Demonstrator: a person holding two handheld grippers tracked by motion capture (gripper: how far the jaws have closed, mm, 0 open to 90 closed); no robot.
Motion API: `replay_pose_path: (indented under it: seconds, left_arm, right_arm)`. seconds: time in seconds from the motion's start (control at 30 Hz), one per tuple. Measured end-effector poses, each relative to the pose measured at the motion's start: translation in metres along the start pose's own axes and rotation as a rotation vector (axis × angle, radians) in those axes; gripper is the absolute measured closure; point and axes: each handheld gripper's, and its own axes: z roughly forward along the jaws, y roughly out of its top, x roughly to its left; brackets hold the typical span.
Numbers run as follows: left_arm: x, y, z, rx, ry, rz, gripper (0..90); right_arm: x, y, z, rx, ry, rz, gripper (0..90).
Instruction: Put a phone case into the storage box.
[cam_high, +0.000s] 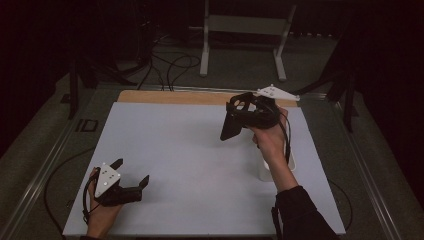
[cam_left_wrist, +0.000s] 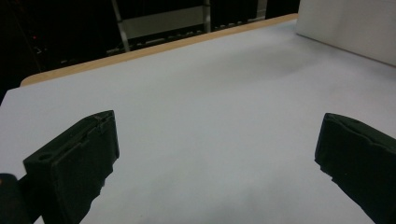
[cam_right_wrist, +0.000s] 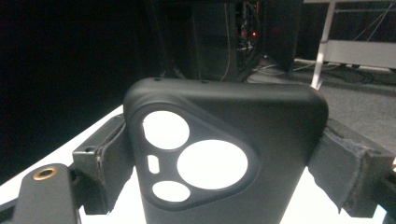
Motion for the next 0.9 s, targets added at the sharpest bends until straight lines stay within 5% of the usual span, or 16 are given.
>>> replay_pose_path:
  seconds: [0.5,0.9]
  left_arm:
    - [0.001,-0.001,0.001,-0.002,0.01,-0.007,0.1]
    - [0.001,-0.001,0.0,-0.01,0.017,-0.009,0.2]
  right_arm:
    - [-0.011,0.008,0.007,-0.014,-0.051,-0.044,14.6]
    - [-0.026,0.007,0.013,-0.028,-0.097,-0.019,14.5]
